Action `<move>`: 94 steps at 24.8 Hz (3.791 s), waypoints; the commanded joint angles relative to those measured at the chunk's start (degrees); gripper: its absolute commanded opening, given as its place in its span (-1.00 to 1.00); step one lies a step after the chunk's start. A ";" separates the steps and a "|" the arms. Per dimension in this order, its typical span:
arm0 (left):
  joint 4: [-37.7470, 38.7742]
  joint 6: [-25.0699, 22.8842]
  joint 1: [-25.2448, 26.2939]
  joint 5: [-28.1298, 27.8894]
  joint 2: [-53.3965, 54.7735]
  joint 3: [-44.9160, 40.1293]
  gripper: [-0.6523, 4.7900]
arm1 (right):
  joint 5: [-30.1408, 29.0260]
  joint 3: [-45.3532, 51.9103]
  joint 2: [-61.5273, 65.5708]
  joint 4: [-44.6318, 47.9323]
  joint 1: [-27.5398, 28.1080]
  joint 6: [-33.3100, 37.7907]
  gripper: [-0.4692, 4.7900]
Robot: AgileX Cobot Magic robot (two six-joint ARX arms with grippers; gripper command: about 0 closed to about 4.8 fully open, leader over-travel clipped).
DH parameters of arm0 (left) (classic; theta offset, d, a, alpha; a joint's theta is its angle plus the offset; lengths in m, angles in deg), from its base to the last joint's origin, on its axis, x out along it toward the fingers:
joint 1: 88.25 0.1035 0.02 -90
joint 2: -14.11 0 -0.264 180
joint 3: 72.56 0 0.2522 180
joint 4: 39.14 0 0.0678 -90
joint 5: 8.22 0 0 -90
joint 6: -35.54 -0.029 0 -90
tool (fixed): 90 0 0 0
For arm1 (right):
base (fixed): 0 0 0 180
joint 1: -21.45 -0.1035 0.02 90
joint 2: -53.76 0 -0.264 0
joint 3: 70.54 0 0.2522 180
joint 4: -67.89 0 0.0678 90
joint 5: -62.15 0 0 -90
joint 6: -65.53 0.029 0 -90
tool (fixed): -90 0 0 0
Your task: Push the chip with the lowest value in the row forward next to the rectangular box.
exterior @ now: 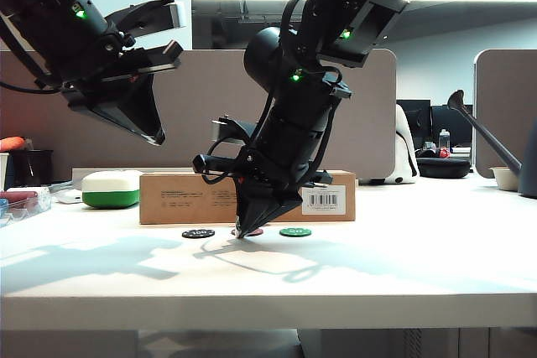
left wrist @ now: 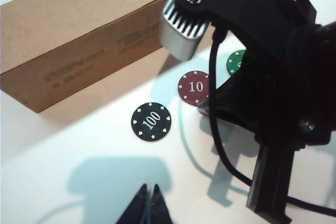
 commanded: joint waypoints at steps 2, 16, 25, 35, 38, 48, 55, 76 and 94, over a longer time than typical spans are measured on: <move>-0.35 0.17 0.02 0.00 -0.26 0.26 -0.78 | 2.40 0.96 1.22 -7.85 0.09 0.07 -0.84; -0.35 0.17 0.02 0.00 -0.26 0.26 -0.78 | 5.44 0.98 1.38 0.57 0.35 0.07 -0.84; -0.35 0.17 0.02 0.00 -0.26 0.26 -0.78 | 5.07 0.98 3.17 2.64 0.35 0.11 -0.84; -0.35 0.17 0.02 0.00 -0.37 0.26 -0.78 | 5.29 1.01 3.39 9.88 0.42 0.09 -0.84; -0.35 0.20 0.02 0.00 -0.37 0.26 -0.78 | 5.95 0.98 3.41 11.43 0.44 0.07 -0.84; -0.35 0.17 0.02 0.00 -0.42 0.26 -0.78 | 6.54 0.98 2.10 9.92 0.52 0.09 -0.84; -0.35 0.17 0.02 0.00 -0.39 0.26 -0.78 | 6.73 0.98 -3.63 6.12 0.46 0.09 -0.84; -0.35 0.17 0.02 0.00 -0.39 0.26 -0.78 | 11.21 13.66 -28.72 -10.21 0.39 0.66 -0.84; -0.33 0.17 0.15 0.00 -0.68 0.26 -0.78 | 6.49 47.89 -76.63 -6.62 -5.11 9.07 -0.84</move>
